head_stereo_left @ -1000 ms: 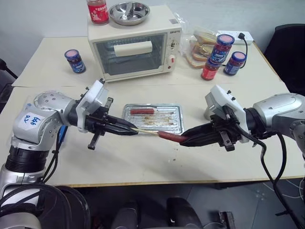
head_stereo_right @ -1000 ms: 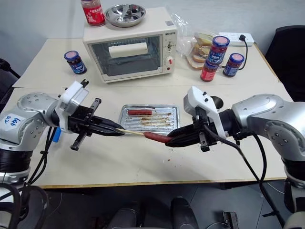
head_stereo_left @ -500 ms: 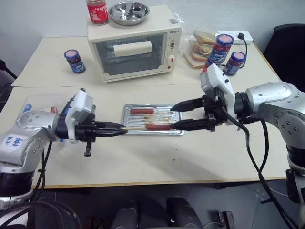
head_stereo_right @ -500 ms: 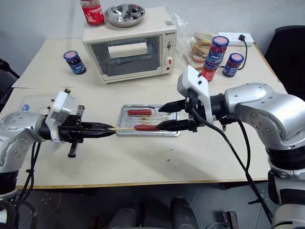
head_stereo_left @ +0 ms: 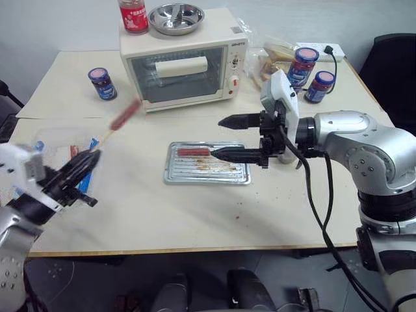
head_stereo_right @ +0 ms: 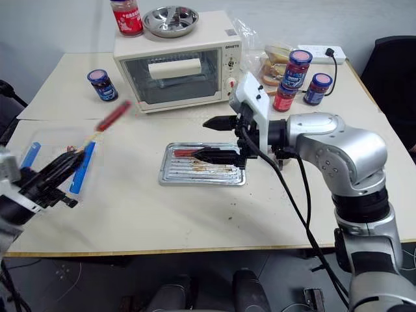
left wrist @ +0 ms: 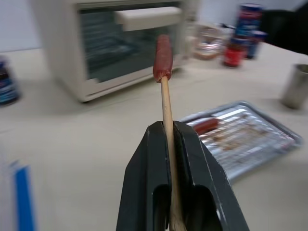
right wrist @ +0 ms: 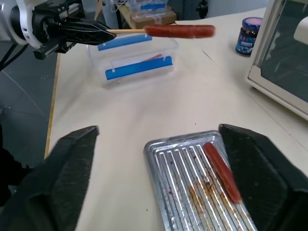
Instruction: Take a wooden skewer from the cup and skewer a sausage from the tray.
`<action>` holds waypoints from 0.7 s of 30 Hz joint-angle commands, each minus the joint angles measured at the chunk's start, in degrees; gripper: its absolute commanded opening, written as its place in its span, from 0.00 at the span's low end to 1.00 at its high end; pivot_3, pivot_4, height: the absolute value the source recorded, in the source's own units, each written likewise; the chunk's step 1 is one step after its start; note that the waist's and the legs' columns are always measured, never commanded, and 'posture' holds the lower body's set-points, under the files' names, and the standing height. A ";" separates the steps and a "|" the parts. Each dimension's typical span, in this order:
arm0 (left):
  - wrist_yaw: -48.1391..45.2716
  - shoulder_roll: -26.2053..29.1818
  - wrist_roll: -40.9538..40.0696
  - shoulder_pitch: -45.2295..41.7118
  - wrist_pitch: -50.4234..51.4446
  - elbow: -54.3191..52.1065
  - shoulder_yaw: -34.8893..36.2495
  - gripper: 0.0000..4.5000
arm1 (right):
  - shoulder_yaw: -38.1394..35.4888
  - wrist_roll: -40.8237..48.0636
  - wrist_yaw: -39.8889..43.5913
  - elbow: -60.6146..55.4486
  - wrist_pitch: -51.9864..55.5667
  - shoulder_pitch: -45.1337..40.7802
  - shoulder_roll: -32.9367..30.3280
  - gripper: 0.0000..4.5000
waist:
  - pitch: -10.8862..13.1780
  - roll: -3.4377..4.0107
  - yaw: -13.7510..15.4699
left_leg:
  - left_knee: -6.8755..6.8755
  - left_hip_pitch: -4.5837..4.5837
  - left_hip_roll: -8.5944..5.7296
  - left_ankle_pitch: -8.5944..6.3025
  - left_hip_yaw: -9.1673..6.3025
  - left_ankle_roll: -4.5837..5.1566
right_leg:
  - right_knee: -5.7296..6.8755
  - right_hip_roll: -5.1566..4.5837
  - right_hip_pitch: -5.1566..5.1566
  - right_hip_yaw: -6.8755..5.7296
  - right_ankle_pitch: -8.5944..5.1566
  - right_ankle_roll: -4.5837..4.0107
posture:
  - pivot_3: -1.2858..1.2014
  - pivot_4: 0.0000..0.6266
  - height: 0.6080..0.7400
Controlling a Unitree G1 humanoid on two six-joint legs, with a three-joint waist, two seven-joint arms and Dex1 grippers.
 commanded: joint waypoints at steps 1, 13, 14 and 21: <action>6.35 -3.05 2.11 3.37 -3.10 -3.04 3.86 0.00 | -1.13 -0.03 0.15 -1.13 -1.50 -1.07 0.75 0.99 | -0.01 -0.01 0.02 | 0.01 0.00 -0.01 0.00 0.00 0.01 | 0.00 0.00 0.00 0.00 0.00 0.00 | 0.52 0.24 1.00; 17.76 -2.86 10.48 -0.60 -6.84 12.41 3.04 0.00 | -1.21 -0.70 0.65 -1.52 -2.82 0.49 1.19 0.99 | -0.03 -0.05 0.13 | 0.01 0.01 -0.02 0.00 0.00 0.01 | 0.00 0.01 0.03 -0.03 0.00 0.00 | 0.52 0.24 1.00; 17.67 -2.63 10.84 -1.04 -7.04 13.88 2.41 0.00 | -1.38 -0.80 0.73 -1.53 -3.02 0.79 1.01 0.99 | -0.03 -0.05 0.12 | 0.00 0.02 -0.02 0.00 0.00 0.01 | -0.01 0.00 0.03 -0.03 0.00 0.00 | 0.52 0.24 1.00; 14.91 -1.15 10.81 -2.37 -8.60 18.49 -0.51 0.15 | -1.95 -0.88 0.24 -1.31 -3.49 1.50 0.84 1.00 | -0.03 -0.06 -0.05 | -0.04 0.01 -0.01 0.00 0.00 0.00 | -0.02 0.00 0.00 -0.03 0.00 0.00 | 0.52 0.24 1.00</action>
